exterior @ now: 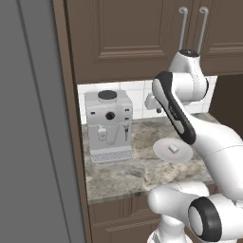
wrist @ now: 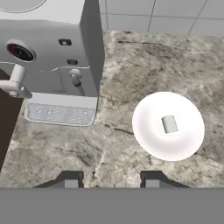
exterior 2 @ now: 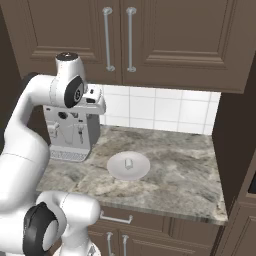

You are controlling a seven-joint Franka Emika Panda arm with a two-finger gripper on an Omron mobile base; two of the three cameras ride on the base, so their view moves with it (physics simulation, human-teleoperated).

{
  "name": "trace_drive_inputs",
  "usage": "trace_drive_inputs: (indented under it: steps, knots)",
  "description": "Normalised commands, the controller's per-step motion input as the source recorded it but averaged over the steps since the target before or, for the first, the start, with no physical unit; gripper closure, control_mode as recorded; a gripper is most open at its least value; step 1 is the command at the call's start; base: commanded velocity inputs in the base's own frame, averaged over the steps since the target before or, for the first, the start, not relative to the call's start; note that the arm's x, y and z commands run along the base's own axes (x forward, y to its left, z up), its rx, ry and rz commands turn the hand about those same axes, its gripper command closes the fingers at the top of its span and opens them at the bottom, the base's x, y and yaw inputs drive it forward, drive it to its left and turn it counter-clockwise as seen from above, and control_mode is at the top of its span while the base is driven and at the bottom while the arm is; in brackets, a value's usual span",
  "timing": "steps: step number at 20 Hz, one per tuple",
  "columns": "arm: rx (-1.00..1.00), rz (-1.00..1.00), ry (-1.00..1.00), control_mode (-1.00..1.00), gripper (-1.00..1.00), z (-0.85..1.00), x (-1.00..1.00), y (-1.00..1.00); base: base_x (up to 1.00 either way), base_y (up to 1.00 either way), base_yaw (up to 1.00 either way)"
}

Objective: Pick up the marshmallow and place it in the cup of hot chocolate on the dining counter.

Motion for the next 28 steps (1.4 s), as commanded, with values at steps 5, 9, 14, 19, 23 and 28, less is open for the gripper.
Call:
trace_drive_inputs:
  steps: [5,9,14,19,23,28]
  knots:
    - [0.0,0.03,0.02,-1.0,-1.0,-0.2,0.0,-0.07,0.0,0.0,0.0]
    - [-0.1,0.05,0.1,-1.0,-1.0,-0.53,0.0,-0.42,0.0,0.0,0.0]
    - [-0.08,0.02,0.04,-1.0,-1.0,-0.64,0.0,-0.59,0.0,0.0,0.0]
    - [-0.04,0.0,0.0,-1.0,-1.0,-0.53,0.0,-0.17,0.0,0.0,0.0]
    - [-0.09,0.0,0.0,-1.0,-1.0,-0.79,0.06,-0.01,0.0,0.0,0.0]
    - [-0.01,0.0,0.0,-1.0,-1.0,-0.49,0.27,-0.18,0.0,0.0,0.0]
